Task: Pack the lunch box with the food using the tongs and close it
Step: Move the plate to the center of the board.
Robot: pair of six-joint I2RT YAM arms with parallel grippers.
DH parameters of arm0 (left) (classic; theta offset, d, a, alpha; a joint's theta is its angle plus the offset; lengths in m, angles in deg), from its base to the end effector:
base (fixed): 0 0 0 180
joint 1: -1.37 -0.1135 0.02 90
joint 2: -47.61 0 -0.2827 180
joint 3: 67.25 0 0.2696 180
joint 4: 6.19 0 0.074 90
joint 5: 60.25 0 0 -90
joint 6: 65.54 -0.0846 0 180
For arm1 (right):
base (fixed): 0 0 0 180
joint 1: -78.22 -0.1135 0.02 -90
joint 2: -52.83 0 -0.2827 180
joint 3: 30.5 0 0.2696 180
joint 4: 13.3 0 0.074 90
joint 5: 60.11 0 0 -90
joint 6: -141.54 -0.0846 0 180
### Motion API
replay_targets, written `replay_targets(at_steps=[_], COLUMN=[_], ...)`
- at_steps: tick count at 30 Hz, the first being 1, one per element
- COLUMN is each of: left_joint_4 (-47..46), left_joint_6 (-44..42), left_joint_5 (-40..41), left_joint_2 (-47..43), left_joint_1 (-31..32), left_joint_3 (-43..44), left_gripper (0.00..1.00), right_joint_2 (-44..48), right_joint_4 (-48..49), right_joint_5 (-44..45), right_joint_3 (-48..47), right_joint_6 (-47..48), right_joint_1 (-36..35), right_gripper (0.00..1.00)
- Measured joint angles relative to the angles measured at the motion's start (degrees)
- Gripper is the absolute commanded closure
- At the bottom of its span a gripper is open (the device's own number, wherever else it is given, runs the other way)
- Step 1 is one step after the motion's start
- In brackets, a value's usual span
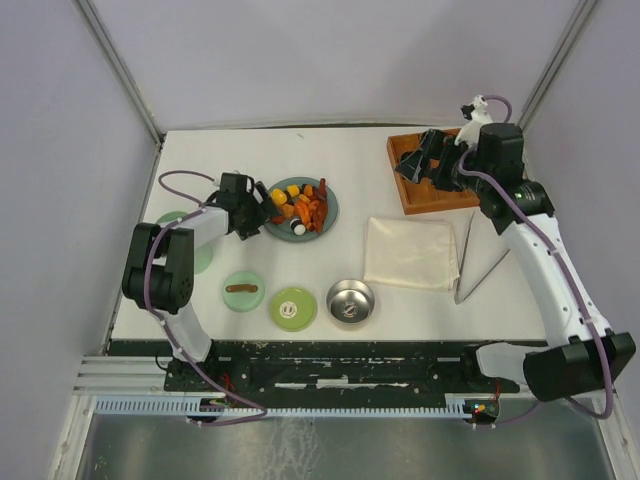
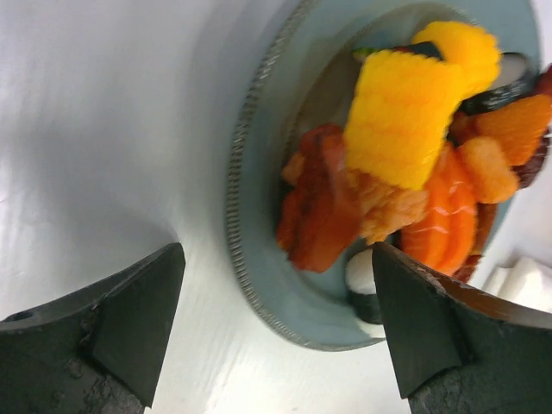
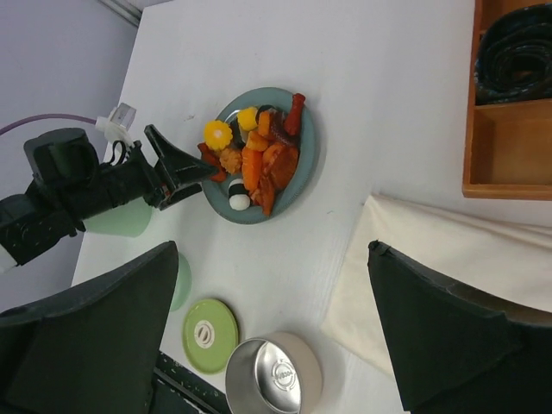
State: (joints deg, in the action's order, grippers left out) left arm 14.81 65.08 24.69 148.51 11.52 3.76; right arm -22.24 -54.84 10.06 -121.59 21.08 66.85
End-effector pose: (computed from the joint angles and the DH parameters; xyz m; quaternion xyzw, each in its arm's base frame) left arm 0.3993 -0.0791 0.1339 -0.2331 0.9122 -0.1809 0.2843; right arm 0.3325 0.0961 0.3949 0.0476 0.8369 0.3236 0.4389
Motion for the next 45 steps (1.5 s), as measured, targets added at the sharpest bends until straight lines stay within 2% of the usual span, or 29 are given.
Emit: replay_targets(at_steps=[7,18,28,33,37,45], left_joint_4=[-4.52,-7.45,-6.23,-2.84,-0.42,1.16], left_joint_6=[2.47,6.71,7.72,7.02,5.25,1.97], left_joint_5=[-5.05,-9.2,-10.03,-7.32,-4.87,-4.22], left_joint_2=[4.9,12.96,14.01,10.82,4.7,-10.73], left_joint_1=[1.51,8.15,11.82,11.72,11.67,11.69], left_joint_3=[3.93,12.81,15.06,13.77,10.88,3.23], left_gripper=[0.05,0.05,0.05,0.04,0.04,0.04], right_joint_2=[9.07,9.53,9.2,6.51,2.64,-4.9], right_joint_4=[-5.29,-12.57,-20.9,-25.07,-28.35,-30.34], right_joint_5=[4.11,8.55,24.59,27.98,28.48,22.84], right_joint_3=[1.57,8.72,10.73,12.85,15.15,21.07], right_joint_6=[2.99,3.82,3.43,2.21,1.4,0.46], right_joint_1=[0.98,2.05,6.4,12.85,17.07,26.05], right_gripper=[0.01,0.01,0.01,0.01,0.01,0.03])
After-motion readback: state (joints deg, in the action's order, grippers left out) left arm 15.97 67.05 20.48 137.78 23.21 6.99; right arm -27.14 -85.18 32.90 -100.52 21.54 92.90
